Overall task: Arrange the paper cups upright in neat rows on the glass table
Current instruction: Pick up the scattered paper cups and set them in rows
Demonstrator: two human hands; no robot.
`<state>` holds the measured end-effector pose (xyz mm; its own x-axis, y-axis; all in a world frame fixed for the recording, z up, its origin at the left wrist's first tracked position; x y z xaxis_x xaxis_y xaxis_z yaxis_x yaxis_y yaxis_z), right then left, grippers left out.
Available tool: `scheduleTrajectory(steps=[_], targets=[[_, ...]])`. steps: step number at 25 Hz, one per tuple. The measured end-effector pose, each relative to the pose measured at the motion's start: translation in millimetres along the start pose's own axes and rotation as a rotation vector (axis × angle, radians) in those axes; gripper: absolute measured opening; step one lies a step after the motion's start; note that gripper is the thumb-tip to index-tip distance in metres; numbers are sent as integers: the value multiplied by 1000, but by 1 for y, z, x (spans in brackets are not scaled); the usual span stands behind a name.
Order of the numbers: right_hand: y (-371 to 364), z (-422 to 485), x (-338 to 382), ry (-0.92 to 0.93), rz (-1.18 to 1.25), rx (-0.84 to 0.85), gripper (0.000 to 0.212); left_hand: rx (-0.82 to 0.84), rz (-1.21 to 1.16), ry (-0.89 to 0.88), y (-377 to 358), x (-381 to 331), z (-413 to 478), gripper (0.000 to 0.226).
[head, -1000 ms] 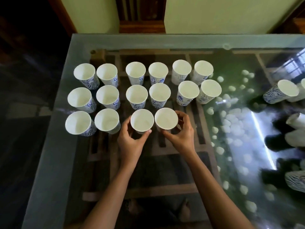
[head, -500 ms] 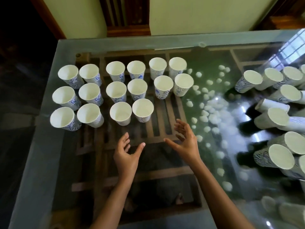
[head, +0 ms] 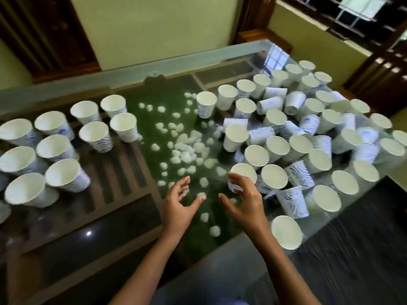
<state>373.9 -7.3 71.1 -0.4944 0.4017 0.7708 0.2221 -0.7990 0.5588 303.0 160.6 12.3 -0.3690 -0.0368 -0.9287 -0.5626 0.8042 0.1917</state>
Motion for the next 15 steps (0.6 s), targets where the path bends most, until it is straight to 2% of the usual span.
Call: scheduleTrajectory(steps=[3, 5, 11, 15], targets=[[58, 5, -26, -6, -106, -122, 43, 137, 102, -29, -68, -12, 3, 73], [83, 8, -49, -68, -180, -129, 48, 193, 177, -44, -101, -18, 6, 81], [86, 23, -111, -208, -309, 107, 81, 137, 301, -97, -132, -27, 21, 90], [77, 27, -126, -230, -346, 159, 83, 76, 291, -107, -130, -25, 23, 82]])
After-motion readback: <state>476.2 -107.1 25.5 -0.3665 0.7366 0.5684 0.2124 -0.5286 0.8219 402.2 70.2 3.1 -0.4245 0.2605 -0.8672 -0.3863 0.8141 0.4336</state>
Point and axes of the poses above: each hand's wrist, its own z-axis towards the middle knuckle, its own y-axis out of the back of the hand, x = y × z, the point moved 8 cm from there along z, towards the middle knuckle, and after that the axes turned 13 degrees about y, right-handed, at the moved point
